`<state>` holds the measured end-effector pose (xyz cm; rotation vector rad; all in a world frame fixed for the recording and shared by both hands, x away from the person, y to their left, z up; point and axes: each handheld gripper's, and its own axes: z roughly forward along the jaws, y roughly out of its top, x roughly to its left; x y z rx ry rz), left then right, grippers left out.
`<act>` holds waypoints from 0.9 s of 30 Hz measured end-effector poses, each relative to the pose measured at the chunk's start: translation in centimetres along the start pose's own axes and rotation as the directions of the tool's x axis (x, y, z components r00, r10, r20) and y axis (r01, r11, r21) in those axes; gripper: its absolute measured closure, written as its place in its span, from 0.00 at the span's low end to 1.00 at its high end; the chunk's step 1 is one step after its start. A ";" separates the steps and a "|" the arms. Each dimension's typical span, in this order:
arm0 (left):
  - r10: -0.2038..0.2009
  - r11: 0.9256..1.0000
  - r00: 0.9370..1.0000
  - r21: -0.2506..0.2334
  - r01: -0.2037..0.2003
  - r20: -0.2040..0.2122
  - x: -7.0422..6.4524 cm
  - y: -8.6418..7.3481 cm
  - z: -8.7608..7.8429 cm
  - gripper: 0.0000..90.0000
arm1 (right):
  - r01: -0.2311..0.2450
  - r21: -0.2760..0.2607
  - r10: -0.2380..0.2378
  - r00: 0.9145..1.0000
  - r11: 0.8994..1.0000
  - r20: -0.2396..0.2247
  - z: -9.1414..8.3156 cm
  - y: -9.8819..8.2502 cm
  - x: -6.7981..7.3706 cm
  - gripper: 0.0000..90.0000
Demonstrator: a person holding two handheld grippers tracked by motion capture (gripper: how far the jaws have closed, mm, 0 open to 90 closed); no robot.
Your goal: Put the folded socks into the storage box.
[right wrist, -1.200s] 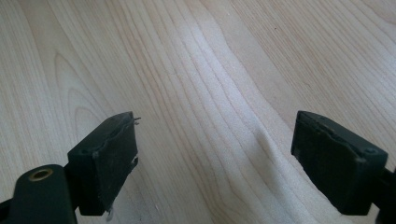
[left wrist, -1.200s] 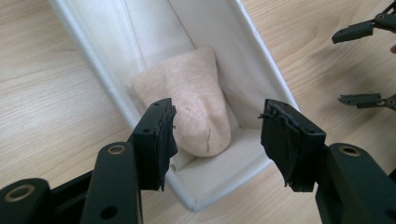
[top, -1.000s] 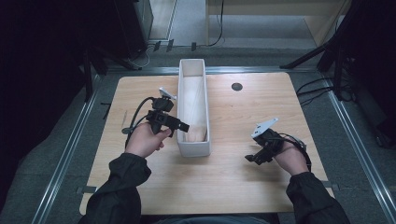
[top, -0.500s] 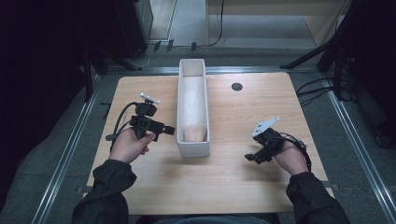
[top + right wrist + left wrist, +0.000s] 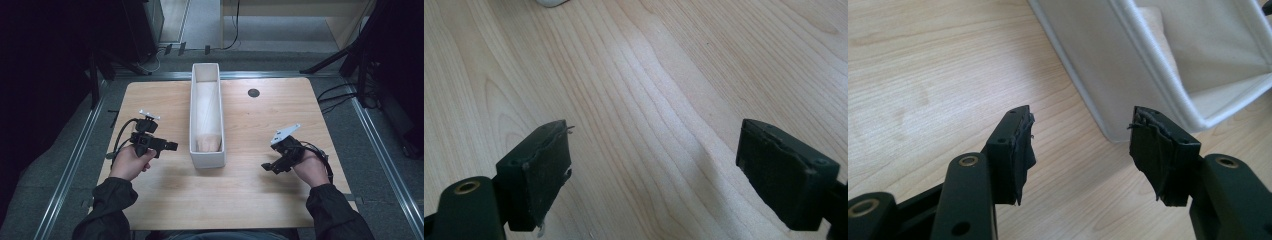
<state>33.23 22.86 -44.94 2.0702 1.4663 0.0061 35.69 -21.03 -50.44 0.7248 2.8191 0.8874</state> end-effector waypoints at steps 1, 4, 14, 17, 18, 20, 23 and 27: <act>-0.001 1.000 1.000 -0.003 0.001 0.003 0.1 -0.2 0.1 0.46 | 0.001 0.001 -0.001 1.000 1.000 -0.001 0.0 0.0 0.0 0.16; -0.003 1.000 1.000 -0.014 0.003 -0.001 0.5 -0.6 0.3 0.46 | 0.002 0.004 -0.002 1.000 1.000 -0.002 0.0 0.0 0.0 0.16; 0.001 0.998 1.000 -0.058 -0.002 -0.030 1.7 -1.8 0.8 0.46 | 0.007 0.002 -0.007 1.000 1.000 0.001 -0.1 -0.1 0.1 0.15; 0.002 0.999 1.000 -0.051 -0.003 -0.030 2.1 -2.1 1.2 0.45 | 0.004 0.007 -0.004 1.000 1.000 -0.001 -0.1 -0.1 0.2 0.15; 0.002 0.999 0.999 -0.047 -0.003 -0.033 2.2 -2.3 1.3 0.45 | 0.005 0.009 -0.005 1.000 1.000 -0.002 -0.1 -0.1 0.2 0.15; 0.011 0.999 0.999 -0.042 -0.013 -0.045 2.4 -2.6 1.5 0.45 | 0.007 0.003 -0.007 1.000 1.000 0.002 -0.1 -0.2 0.2 0.15; 0.004 1.000 0.999 -0.027 -0.006 -0.046 2.9 -3.1 1.9 0.45 | 0.009 -0.001 -0.009 1.000 1.000 0.003 -0.2 -0.3 0.2 0.15; -0.003 1.000 0.999 -0.023 0.002 -0.042 3.5 -3.7 2.1 0.45 | 0.002 0.002 -0.002 1.000 1.000 0.000 -0.2 -0.3 0.2 0.15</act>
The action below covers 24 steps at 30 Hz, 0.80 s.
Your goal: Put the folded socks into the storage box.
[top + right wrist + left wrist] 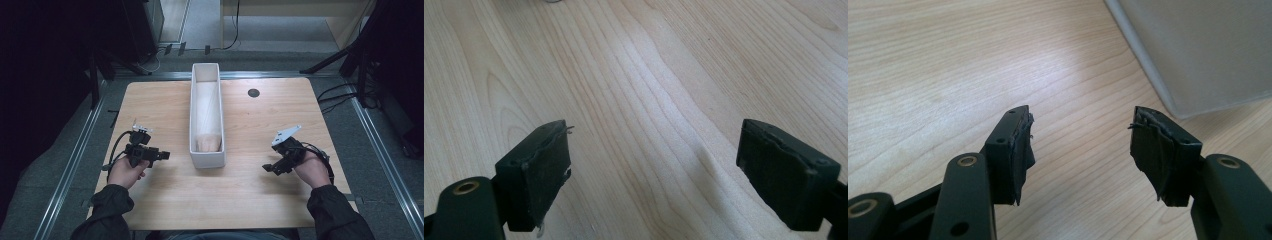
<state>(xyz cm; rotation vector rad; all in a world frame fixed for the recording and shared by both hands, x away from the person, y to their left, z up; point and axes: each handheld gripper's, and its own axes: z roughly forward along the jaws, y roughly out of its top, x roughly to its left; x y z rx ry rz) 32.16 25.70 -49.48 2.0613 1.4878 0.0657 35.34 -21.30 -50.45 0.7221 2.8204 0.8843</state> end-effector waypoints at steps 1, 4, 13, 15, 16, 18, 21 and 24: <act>-0.003 1.000 1.000 0.000 0.003 0.001 0.2 -0.1 0.0 0.45 | 0.002 0.000 -0.002 1.000 1.000 0.000 0.0 0.0 0.0 0.15; -0.006 1.000 1.000 -0.001 0.006 -0.006 0.7 -0.4 0.1 0.45 | 0.001 -0.001 -0.001 1.000 1.000 0.001 0.0 -0.1 0.0 0.15; 0.019 0.999 0.999 -0.037 -0.020 -0.035 1.8 -0.9 0.2 0.44 | -0.003 0.001 0.003 1.000 1.000 0.005 -0.2 -0.3 0.1 0.15; 0.019 0.999 0.999 -0.029 -0.020 -0.035 2.0 -0.9 0.3 0.44 | -0.004 0.001 0.004 1.000 1.000 0.007 -0.2 -0.4 0.1 0.15; 0.015 1.000 0.999 -0.027 -0.016 -0.036 2.1 -0.9 0.3 0.44 | -0.004 0.000 0.004 1.000 1.000 0.009 -0.3 -0.4 0.1 0.15; 0.003 1.000 0.999 -0.022 -0.004 -0.037 2.3 -0.9 0.4 0.44 | -0.005 -0.001 0.005 1.000 1.000 0.010 -0.3 -0.5 0.1 0.15; -0.013 1.000 0.999 -0.019 0.012 -0.041 2.6 -0.8 0.5 0.44 | -0.005 0.002 0.005 1.000 1.000 0.008 -0.3 -0.5 0.1 0.15; -0.018 1.000 0.999 -0.022 0.017 -0.044 2.9 -0.9 0.5 0.44 | -0.004 0.001 0.004 1.000 1.000 0.009 -0.3 -0.5 0.2 0.15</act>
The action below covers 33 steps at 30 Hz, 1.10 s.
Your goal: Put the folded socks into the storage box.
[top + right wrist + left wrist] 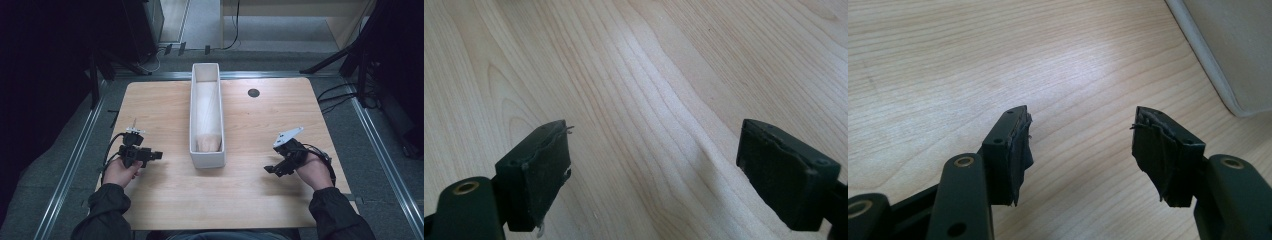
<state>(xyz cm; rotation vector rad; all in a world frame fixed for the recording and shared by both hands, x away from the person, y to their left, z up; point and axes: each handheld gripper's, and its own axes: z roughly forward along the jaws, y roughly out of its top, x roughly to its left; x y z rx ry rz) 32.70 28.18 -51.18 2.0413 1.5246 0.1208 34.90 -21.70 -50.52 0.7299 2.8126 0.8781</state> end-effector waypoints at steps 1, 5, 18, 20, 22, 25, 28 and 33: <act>-0.001 1.000 1.000 -0.001 0.001 -0.003 0.1 0.0 0.0 0.44 | 0.003 -0.001 -0.003 1.000 1.000 -0.002 0.0 0.0 0.0 0.15; -0.002 1.000 1.000 -0.010 0.002 -0.002 0.1 0.0 -0.1 0.44 | 0.005 0.001 -0.005 1.000 1.000 -0.004 0.1 0.1 0.1 0.15; 0.009 1.000 1.000 0.011 -0.009 0.014 -0.2 0.1 0.5 0.43 | 0.006 0.004 -0.006 1.000 1.000 -0.006 0.2 0.1 0.1 0.15; 0.012 1.000 1.000 0.012 -0.012 0.013 -0.2 0.1 0.5 0.43 | 0.009 0.005 -0.009 1.000 1.000 -0.006 0.2 0.1 0.1 0.15; 0.014 1.000 1.000 0.016 -0.015 0.012 -0.3 0.1 0.6 0.43 | 0.010 0.006 -0.010 1.000 1.000 -0.007 0.3 0.1 0.1 0.15; 0.013 1.000 1.000 0.022 -0.013 0.013 -0.3 0.1 0.7 0.43 | 0.007 0.004 -0.007 1.000 1.000 -0.006 0.2 0.1 0.1 0.15; 0.020 0.999 1.000 0.033 -0.021 0.016 -0.5 0.1 0.9 0.43 | 0.009 0.005 -0.009 1.000 1.000 -0.007 0.3 0.1 0.1 0.15; 0.036 0.998 0.999 0.047 -0.037 0.019 -0.8 0.2 1.2 0.42 | 0.010 0.010 -0.010 1.000 1.000 -0.010 0.3 0.1 0.1 0.15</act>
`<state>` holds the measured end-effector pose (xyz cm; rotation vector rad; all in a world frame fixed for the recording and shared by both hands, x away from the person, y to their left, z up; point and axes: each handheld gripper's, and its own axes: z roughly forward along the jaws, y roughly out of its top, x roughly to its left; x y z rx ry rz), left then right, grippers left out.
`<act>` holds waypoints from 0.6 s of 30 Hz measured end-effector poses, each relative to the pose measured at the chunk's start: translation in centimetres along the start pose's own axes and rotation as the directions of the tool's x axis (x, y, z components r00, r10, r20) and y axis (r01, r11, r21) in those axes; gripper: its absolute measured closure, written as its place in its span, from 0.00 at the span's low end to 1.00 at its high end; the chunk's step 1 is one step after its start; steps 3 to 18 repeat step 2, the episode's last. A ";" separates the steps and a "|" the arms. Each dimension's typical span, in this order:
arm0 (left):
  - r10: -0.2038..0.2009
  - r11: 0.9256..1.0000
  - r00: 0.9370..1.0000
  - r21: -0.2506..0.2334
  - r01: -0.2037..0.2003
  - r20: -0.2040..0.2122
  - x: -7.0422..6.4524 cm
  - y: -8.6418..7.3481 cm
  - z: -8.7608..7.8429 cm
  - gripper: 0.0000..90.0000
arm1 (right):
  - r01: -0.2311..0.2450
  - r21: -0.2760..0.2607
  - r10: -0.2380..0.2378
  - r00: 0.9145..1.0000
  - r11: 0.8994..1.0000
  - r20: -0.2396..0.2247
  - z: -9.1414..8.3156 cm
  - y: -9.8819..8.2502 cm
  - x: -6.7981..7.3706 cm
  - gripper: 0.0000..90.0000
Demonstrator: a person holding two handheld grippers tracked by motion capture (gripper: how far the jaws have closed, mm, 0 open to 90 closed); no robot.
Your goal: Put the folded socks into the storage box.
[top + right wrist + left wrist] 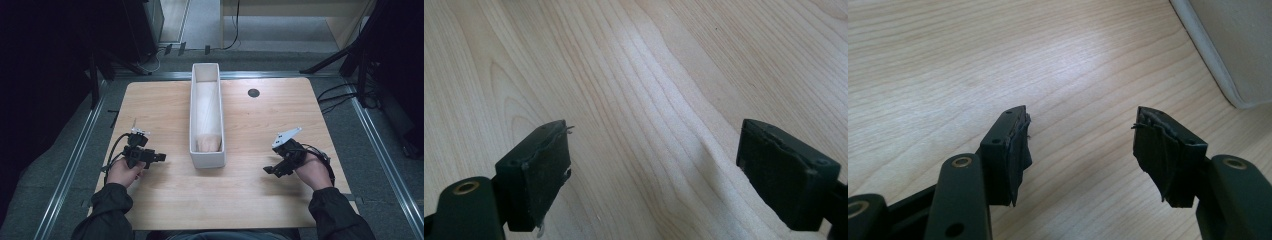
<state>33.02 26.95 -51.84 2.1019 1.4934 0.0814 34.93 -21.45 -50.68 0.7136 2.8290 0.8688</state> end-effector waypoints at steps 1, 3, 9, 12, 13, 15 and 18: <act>0.000 1.000 1.000 0.002 0.000 -0.001 0.0 0.0 0.0 0.42 | -0.001 0.000 0.001 1.000 1.000 -0.001 0.0 0.0 0.0 0.15; 0.001 1.000 1.000 0.005 -0.001 -0.009 -0.1 0.0 0.1 0.42 | -0.005 0.000 0.005 1.000 1.000 -0.003 0.0 0.0 0.0 0.15; 0.001 1.000 1.000 0.005 -0.001 -0.009 -0.1 0.0 0.1 0.42 | -0.005 0.000 0.005 1.000 1.000 -0.003 0.0 0.0 0.0 0.15; 0.001 1.000 1.000 0.005 -0.001 -0.009 -0.1 0.0 0.1 0.42 | -0.005 0.000 0.005 1.000 1.000 -0.003 0.0 0.0 0.0 0.15; 0.001 1.000 1.000 0.005 -0.001 -0.009 -0.1 0.0 0.1 0.42 | -0.005 0.000 0.005 1.000 1.000 -0.003 0.0 0.0 0.0 0.15; 0.001 1.000 1.000 0.005 -0.001 -0.009 -0.1 0.0 0.1 0.42 | -0.005 0.000 0.005 1.000 1.000 -0.003 0.0 0.0 0.0 0.15; 0.001 1.000 1.000 0.005 -0.001 -0.009 -0.1 0.0 0.1 0.42 | -0.005 0.000 0.005 1.000 1.000 -0.003 0.0 0.0 0.0 0.15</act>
